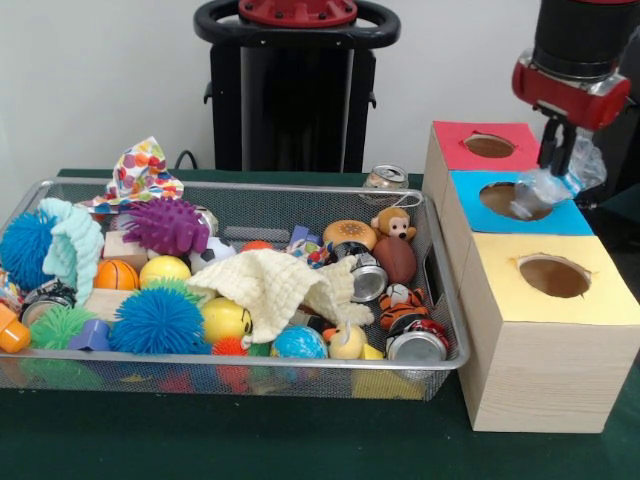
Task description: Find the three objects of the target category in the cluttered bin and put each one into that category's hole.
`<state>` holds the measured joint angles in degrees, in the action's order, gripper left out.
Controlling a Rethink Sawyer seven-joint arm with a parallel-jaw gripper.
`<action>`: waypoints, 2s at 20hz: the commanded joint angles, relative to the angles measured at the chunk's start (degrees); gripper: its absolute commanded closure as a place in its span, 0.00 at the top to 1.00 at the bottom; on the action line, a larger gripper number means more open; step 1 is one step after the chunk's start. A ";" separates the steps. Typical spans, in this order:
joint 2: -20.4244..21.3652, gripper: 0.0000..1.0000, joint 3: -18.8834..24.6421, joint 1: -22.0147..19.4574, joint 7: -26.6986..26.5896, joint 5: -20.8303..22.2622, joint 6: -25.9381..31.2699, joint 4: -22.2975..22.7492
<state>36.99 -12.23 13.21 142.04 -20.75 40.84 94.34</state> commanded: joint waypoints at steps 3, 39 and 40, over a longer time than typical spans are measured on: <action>-0.43 0.00 2.70 -3.44 5.47 0.11 -3.78 7.73; 0.30 1.00 1.77 -4.43 4.32 2.09 -3.83 2.90; 1.03 1.00 1.53 -4.84 3.58 2.51 -2.24 2.35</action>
<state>37.52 -12.18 10.44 142.04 -20.65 38.97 97.95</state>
